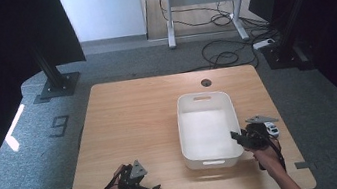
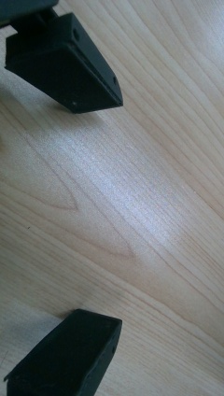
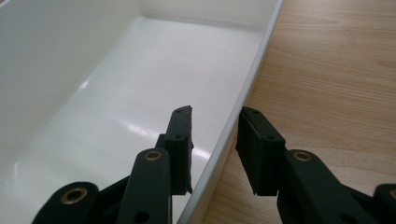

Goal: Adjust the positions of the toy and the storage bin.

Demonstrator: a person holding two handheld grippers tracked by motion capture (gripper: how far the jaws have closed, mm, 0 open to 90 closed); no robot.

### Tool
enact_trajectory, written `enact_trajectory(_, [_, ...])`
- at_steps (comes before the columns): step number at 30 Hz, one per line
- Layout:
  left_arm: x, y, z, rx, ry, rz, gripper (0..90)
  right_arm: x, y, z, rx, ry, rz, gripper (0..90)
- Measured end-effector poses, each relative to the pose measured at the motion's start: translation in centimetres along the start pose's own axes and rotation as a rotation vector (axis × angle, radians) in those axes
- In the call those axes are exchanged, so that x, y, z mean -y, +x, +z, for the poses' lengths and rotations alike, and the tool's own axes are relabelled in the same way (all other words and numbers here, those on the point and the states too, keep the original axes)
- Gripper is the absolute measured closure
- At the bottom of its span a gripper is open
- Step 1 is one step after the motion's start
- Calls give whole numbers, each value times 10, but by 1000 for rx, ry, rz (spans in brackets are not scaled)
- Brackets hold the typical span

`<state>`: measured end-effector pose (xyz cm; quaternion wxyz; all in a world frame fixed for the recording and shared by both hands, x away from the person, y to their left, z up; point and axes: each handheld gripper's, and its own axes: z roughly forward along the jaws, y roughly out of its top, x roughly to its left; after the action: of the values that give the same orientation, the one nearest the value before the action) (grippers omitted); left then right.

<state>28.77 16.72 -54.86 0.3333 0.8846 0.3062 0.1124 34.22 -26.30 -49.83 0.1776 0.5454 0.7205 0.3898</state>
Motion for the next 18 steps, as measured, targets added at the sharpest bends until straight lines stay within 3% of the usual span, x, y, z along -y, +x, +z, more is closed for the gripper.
enact_trajectory(18, [0, 0, 0, 0, 0, 0, 0, -5, 12, 9, -2, 0, -4, 656])
